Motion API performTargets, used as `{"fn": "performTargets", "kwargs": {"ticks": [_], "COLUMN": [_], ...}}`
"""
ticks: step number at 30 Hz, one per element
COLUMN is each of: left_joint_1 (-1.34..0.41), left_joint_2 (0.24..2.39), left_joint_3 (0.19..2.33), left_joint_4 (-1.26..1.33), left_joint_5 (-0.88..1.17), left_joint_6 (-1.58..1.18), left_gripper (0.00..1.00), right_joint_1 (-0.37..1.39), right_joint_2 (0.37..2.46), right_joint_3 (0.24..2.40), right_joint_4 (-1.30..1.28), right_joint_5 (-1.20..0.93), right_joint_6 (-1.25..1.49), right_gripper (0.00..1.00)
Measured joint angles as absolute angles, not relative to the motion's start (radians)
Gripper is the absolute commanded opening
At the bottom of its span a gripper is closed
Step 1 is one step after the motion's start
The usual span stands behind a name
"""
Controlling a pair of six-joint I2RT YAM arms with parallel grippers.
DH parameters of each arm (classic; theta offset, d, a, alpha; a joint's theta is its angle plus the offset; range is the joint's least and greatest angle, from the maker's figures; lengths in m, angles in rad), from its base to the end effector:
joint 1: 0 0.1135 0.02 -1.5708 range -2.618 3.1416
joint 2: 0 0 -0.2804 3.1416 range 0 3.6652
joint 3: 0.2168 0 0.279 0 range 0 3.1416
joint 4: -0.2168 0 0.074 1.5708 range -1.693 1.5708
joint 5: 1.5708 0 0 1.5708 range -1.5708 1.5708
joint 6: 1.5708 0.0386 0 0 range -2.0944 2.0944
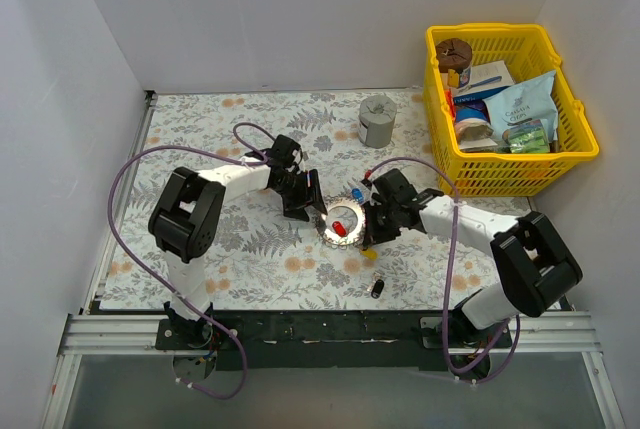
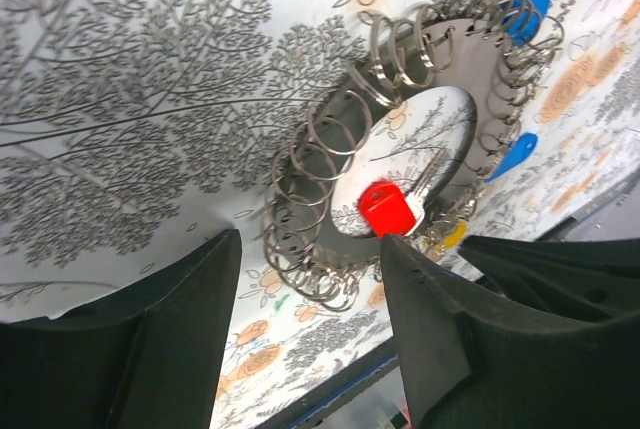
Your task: Put the keys on the keyring
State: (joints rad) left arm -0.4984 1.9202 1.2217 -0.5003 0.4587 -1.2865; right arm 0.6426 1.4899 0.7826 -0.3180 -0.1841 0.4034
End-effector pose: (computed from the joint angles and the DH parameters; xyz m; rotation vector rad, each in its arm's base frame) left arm 0.3456 -0.2075 0.1465 0.9941 -2.7221 0.8483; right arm 0.2372 0.1864 0.1659 -0.3910 2.6702 0.5927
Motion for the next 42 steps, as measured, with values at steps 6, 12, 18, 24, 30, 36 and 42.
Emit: {"fn": "performTargets", "kwargs": {"ticks": [6,12,18,24,30,36,42], "left_joint_1": [-0.499,-0.498,-0.467,-0.372,-0.287,-0.261,-0.257], "left_joint_2": [1.876,1.823,1.771,1.681,1.631,1.628,1.627], "left_joint_3": [1.211,1.175,1.133,1.071,1.031,0.992,0.982], "left_joint_4": [-0.540,-0.556,-0.565,-0.565,-0.557,-0.560,-0.553], "left_joint_5": [0.387,0.361,0.368,0.407,0.436,0.456,0.470], "left_joint_6": [-1.262,-1.253,-1.248,-1.237,-1.217,-1.200,-1.193], "left_gripper": [0.59,0.59,0.60,0.61,0.61,0.61,0.61], "right_joint_1": [0.664,0.766,0.907,0.999,1.062,1.110,1.119], "right_joint_2": [1.439,1.433,1.531,1.673,1.781,1.840,1.861], "right_joint_3": [0.817,0.902,1.046,1.162,1.234,1.285,1.295], "right_joint_4": [-0.361,-0.401,-0.444,-0.515,-0.595,-0.631,-0.635], "right_joint_5": [-0.151,-0.083,0.026,0.149,0.258,0.307,0.316], "right_joint_6": [0.389,0.376,0.367,0.369,0.380,0.390,0.396], "right_gripper": [0.15,0.38,0.50,0.57,0.65,0.55,0.37]}}
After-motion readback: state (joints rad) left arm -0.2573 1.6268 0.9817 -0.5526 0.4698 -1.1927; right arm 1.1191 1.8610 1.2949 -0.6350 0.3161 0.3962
